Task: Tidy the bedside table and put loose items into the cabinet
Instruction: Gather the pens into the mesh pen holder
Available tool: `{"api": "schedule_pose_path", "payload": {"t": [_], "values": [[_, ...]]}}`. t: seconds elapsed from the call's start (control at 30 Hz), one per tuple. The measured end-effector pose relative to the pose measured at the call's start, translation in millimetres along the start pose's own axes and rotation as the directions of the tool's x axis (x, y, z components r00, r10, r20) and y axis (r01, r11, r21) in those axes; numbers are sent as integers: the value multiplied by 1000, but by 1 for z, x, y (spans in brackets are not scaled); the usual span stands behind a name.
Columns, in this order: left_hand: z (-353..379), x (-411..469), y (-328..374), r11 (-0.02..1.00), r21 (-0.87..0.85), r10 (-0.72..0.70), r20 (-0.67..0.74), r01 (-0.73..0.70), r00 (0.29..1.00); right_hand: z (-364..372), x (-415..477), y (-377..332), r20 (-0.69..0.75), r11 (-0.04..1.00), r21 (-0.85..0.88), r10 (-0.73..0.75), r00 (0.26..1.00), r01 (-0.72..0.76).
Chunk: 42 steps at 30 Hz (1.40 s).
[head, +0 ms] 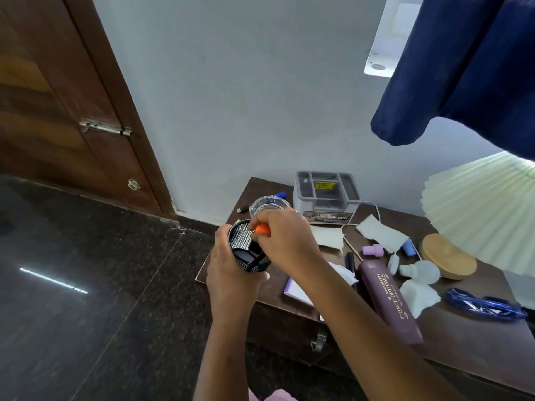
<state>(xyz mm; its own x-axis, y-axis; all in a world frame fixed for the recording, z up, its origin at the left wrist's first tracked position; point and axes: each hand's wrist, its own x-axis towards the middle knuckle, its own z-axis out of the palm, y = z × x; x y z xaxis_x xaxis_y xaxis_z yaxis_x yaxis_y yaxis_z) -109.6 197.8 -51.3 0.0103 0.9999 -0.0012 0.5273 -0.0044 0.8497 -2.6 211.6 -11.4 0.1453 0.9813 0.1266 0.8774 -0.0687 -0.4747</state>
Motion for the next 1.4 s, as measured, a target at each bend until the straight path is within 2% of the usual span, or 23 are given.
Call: {"api": "schedule_pose_path", "payload": {"t": [0.1, 0.2, 0.27, 0.33, 0.37, 0.4, 0.47, 0.53, 0.6, 0.7, 0.83, 0.93, 1.13, 1.2, 1.3, 1.4], "values": [[0, 0, 0, 1000, 11, 0, -7, 0, 1000, 2, 1, 0, -19, 986, -168, -22, 1000, 18], [0, 0, 1, 1000, 23, -7, -13, 7, 1000, -2, 4, -3, 16, 982, -187, 10, 1000, -7], [-2, 0, 0, 999, 26, -18, -36, 19, 999, -7, 8, -5, 33, 995, 15, 93, 995, -94], [-4, 0, 0, 999, 31, -41, -64, 43, 997, -11, 20, -1, 4, 921, 347, 185, 983, -175], [-4, 1, 0, 998, 34, -51, -76, 54, 996, -11, 29, 4, -19, 869, 454, 231, 973, -198], [-5, 1, 0, 998, 36, -57, -88, 60, 994, -9, 39, 10, -34, 847, 486, 265, 964, -215], [-7, 1, -1, 997, 34, -61, -108, 65, 992, 1, 58, 22, -7, 879, 406, 279, 960, -252], [-9, 2, -2, 997, 24, -76, -122, 79, 990, 18, 75, 32, 40, 937, 231, 260, 965, -262], [-11, 4, -4, 995, 14, -101, -134, 103, 986, 36, 90, 37, 55, 978, 47, 199, 978, -202], [-12, 6, -7, 994, 3, -111, -148, 113, 983, 57, 110, 35, 120, 992, -103, 86, 989, -74], [-12, 10, -11, 992, -10, -126, -130, 125, 983, 85, 124, 31, 189, 911, -400, -28, 982, 103], [-14, 13, -14, 990, -17, -139, -133, 138, 981, 99, 125, 33, 172, 839, -522, -73, 982, 154], [-14, 15, -15, 990, -16, -143, -129, 142, 981, 112, 132, 35, 113, 819, -544, -142, 984, 180], [-14, 15, -15, 990, -18, -141, -130, 140, 981, 110, 130, 33, 65, 849, -485, -203, 977, 209], [-13, 14, -13, 990, -32, -137, -122, 135, 983, 94, 124, 20, -124, 941, -220, -290, 949, 258], [-13, 12, -9, 992, -48, -124, -106, 120, 987, 64, 116, 3, -343, 904, -94, -424, 838, 418]]}}
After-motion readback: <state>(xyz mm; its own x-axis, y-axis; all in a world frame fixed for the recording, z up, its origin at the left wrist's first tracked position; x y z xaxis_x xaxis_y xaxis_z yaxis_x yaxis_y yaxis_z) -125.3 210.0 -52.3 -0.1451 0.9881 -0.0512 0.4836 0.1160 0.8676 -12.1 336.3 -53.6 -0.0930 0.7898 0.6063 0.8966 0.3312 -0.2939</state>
